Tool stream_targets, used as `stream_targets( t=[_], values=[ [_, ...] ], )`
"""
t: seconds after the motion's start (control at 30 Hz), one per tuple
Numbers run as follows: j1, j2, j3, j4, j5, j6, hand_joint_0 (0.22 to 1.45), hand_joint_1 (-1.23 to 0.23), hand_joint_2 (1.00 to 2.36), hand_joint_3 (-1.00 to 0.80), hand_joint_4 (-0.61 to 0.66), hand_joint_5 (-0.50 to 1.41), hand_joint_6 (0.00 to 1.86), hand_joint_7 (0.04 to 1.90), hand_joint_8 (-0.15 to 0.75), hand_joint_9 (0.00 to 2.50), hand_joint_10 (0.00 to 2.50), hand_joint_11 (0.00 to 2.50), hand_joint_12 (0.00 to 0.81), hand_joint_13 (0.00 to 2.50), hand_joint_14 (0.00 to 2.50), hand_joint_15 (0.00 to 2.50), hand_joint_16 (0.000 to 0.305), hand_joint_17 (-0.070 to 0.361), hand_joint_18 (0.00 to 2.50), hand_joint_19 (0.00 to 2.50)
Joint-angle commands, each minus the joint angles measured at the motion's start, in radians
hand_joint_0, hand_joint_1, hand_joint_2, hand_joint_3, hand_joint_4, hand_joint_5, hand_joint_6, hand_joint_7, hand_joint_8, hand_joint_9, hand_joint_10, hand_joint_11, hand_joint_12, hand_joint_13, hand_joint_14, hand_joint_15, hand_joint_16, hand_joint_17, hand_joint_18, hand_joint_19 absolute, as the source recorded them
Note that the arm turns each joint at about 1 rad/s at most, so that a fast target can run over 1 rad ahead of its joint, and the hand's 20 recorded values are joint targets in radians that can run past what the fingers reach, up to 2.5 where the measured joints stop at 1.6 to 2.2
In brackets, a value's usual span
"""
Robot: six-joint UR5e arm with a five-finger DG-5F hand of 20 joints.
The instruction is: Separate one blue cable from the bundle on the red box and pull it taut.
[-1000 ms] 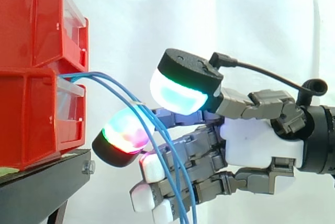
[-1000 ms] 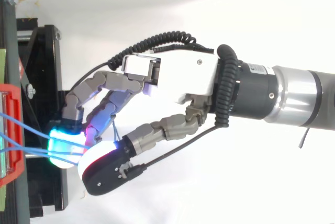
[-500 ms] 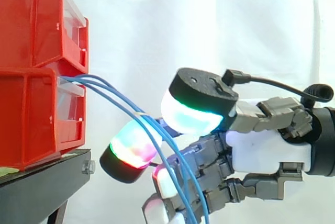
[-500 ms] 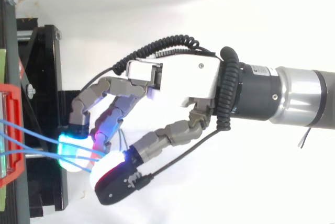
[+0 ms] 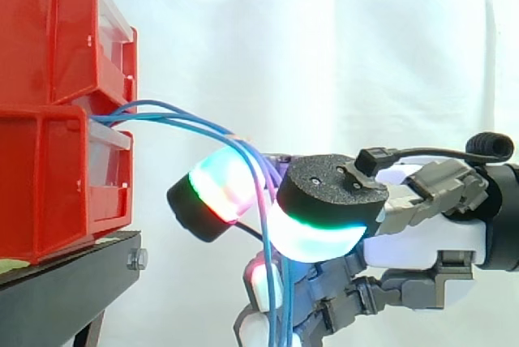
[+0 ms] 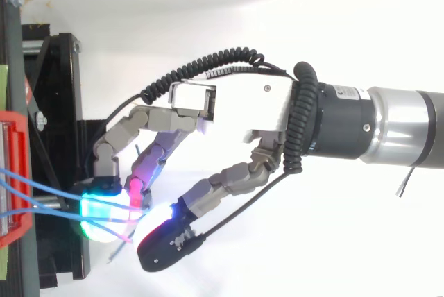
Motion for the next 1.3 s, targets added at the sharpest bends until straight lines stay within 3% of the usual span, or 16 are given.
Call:
stream_targets(
  t=[0.0, 0.13, 0.2, 0.3, 0.43, 0.6, 0.73, 0.97, 1.27],
  values=[
    [0.001, 0.007, 0.000, -0.016, -0.004, -0.002, 0.81, -0.94, 1.00, -0.50, -0.25, -0.10, 0.98, 0.90, 0.238, 0.93, 0.02, 0.48, 0.378, 0.84, 0.02, 0.45, 0.048, 0.108, 0.81, 0.45],
    [0.001, 0.010, 0.000, -0.042, -0.010, -0.001, 0.78, -0.95, 1.00, -0.50, -0.17, -0.13, 0.98, 0.87, 0.231, 0.86, 0.02, 0.48, 0.382, 0.79, 0.02, 0.43, 0.049, 0.110, 0.78, 0.43],
    [0.001, 0.013, 0.000, -0.048, -0.010, -0.001, 0.69, -0.95, 1.00, -0.50, -0.07, -0.12, 0.98, 0.66, 0.233, 0.86, 0.02, 0.48, 0.383, 0.79, 0.02, 0.44, 0.049, 0.111, 0.76, 0.44],
    [0.001, 0.016, 0.000, -0.048, -0.010, -0.001, 0.59, -0.89, 1.00, -0.50, 0.04, -0.10, 0.92, 0.63, 0.252, 0.90, 0.02, 0.47, 0.392, 0.79, 0.02, 0.44, 0.050, 0.113, 0.76, 0.48],
    [0.004, 0.016, 0.000, -0.045, -0.009, -0.004, 0.49, -0.71, 1.00, -0.50, 0.07, -0.09, 0.89, 0.65, 0.277, 0.94, 0.02, 0.46, 0.418, 0.81, 0.02, 0.45, 0.057, 0.127, 0.78, 0.49],
    [0.004, 0.018, 0.000, -0.045, -0.007, -0.004, 0.51, -0.56, 1.00, -0.50, 0.05, -0.08, 0.87, 0.70, 0.280, 0.97, 0.02, 0.45, 0.418, 0.82, 0.02, 0.45, 0.056, 0.126, 0.77, 0.51],
    [0.003, 0.018, 0.000, -0.048, -0.006, -0.005, 0.56, -0.61, 1.00, -0.47, 0.04, -0.08, 0.87, 0.78, 0.274, 0.98, 0.02, 0.47, 0.408, 0.81, 0.02, 0.46, 0.053, 0.120, 0.75, 0.52],
    [0.003, 0.018, 0.000, -0.048, -0.010, -0.004, 0.58, -0.76, 1.01, -0.37, 0.05, -0.10, 0.90, 0.71, 0.272, 0.95, 0.02, 0.49, 0.407, 0.81, 0.02, 0.46, 0.053, 0.119, 0.75, 0.53],
    [0.003, 0.018, 0.000, -0.046, -0.010, -0.002, 0.56, -0.69, 1.00, -0.48, 0.05, -0.09, 0.90, 0.74, 0.275, 1.01, 0.02, 0.49, 0.407, 0.85, 0.02, 0.46, 0.053, 0.120, 0.79, 0.53]
  ],
)
